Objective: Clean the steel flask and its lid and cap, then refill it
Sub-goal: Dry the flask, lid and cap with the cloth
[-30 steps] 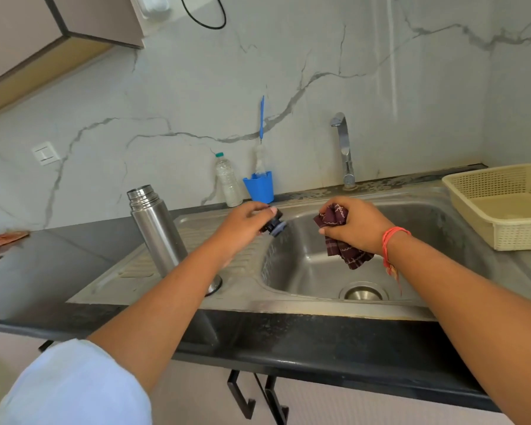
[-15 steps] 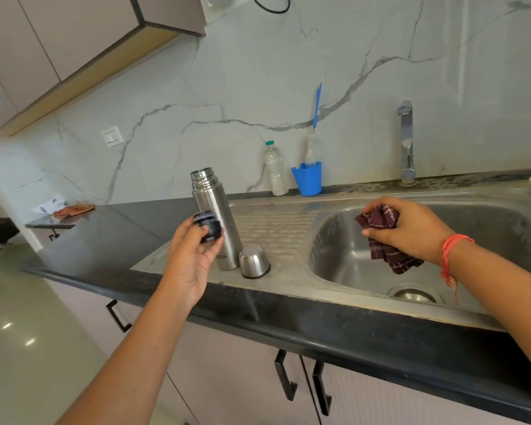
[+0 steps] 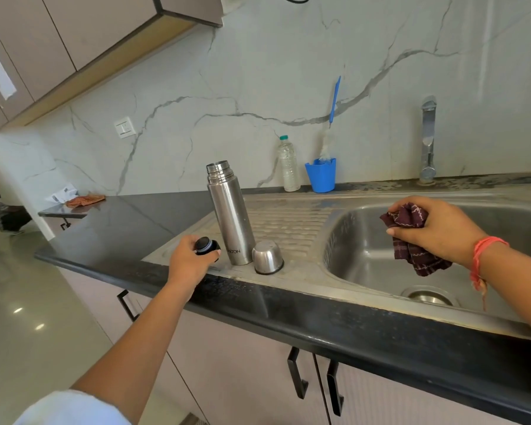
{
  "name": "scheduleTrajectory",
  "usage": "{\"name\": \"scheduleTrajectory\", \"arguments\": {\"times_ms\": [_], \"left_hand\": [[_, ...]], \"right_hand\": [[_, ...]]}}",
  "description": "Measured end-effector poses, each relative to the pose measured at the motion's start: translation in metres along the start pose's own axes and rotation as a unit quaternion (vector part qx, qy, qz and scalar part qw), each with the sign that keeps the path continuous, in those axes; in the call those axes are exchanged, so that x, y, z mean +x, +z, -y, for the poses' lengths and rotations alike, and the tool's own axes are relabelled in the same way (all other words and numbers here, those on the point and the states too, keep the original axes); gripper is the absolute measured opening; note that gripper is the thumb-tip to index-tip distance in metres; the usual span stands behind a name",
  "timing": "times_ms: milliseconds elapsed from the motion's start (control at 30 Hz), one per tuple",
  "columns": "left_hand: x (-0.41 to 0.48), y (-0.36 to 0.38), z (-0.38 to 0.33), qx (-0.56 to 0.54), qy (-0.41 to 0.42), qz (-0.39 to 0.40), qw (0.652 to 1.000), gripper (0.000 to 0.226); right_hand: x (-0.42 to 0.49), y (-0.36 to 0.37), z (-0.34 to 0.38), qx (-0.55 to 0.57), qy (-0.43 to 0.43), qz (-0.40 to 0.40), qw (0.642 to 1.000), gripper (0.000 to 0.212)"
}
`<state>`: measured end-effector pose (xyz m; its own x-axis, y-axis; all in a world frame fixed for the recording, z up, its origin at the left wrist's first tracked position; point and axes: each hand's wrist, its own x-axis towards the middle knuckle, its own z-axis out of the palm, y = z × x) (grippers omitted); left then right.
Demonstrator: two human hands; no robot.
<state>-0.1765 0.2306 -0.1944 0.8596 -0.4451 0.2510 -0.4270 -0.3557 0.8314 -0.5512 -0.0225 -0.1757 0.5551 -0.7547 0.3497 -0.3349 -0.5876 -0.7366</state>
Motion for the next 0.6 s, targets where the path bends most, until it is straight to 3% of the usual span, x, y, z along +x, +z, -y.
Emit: {"name": "scheduleTrajectory", "arguments": {"times_ms": [200,433,600], "left_hand": [[0.015,0.003,-0.004,0.044,-0.005,0.033,0.998,0.046],[0.027,0.006,-0.007,0.046,0.006,0.041,0.998,0.053],[0.036,0.008,-0.009,-0.044,0.007,-0.003,0.999,0.022]], "right_hand": [[0.001,0.0,-0.001,0.0,0.005,0.001,1.0,0.032],[0.001,-0.001,-0.003,0.001,0.011,-0.004,1.0,0.031],[0.003,-0.001,-0.005,-0.001,0.015,-0.004,1.0,0.032]]}}
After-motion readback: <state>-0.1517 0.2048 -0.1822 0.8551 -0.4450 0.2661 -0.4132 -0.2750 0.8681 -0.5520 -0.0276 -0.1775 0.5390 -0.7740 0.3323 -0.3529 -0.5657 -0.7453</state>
